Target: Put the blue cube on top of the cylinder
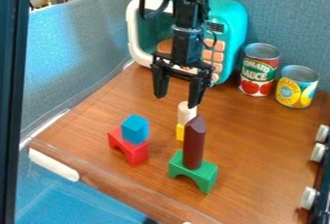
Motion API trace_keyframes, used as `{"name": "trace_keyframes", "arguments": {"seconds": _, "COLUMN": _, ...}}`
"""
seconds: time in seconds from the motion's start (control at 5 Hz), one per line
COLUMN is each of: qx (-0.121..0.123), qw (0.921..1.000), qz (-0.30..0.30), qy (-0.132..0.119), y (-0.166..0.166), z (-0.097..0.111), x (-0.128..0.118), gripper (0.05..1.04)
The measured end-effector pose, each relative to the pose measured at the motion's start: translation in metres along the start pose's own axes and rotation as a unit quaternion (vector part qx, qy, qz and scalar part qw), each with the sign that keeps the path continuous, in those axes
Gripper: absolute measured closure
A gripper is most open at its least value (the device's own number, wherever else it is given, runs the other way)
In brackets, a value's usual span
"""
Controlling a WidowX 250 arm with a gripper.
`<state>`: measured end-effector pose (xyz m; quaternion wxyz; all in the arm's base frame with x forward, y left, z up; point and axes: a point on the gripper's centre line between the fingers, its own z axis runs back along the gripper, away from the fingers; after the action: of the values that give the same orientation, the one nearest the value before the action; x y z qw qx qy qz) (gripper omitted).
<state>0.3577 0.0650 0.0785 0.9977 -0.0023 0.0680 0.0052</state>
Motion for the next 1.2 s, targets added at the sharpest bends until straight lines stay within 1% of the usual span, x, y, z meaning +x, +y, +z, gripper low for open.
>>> {"name": "trace_keyframes", "arguments": {"seconds": 0.2, "qx": -0.003, "qw": 0.9999, "qz": -0.003, "qy": 0.01, "y": 0.004, "z": -0.003, "x": -0.005, "gripper": 0.083}}
{"name": "trace_keyframes", "arguments": {"seconds": 0.4, "qx": -0.006, "qw": 0.9999, "qz": -0.008, "qy": 0.01, "y": 0.004, "z": -0.001, "x": -0.012, "gripper": 0.083}}
{"name": "trace_keyframes", "arguments": {"seconds": 0.6, "qx": -0.005, "qw": 0.9999, "qz": -0.009, "qy": -0.002, "y": 0.009, "z": 0.008, "x": -0.022, "gripper": 0.083}}
{"name": "trace_keyframes", "arguments": {"seconds": 0.8, "qx": 0.005, "qw": 0.9996, "qz": -0.023, "qy": 0.018, "y": 0.012, "z": -0.001, "x": -0.036, "gripper": 0.083}}
{"name": "trace_keyframes", "arguments": {"seconds": 1.0, "qx": 0.009, "qw": 0.9995, "qz": -0.023, "qy": 0.019, "y": 0.021, "z": -0.003, "x": -0.046, "gripper": 0.083}}
{"name": "trace_keyframes", "arguments": {"seconds": 1.2, "qx": 0.026, "qw": 0.9988, "qz": -0.029, "qy": 0.028, "y": 0.028, "z": -0.009, "x": -0.051, "gripper": 0.083}}
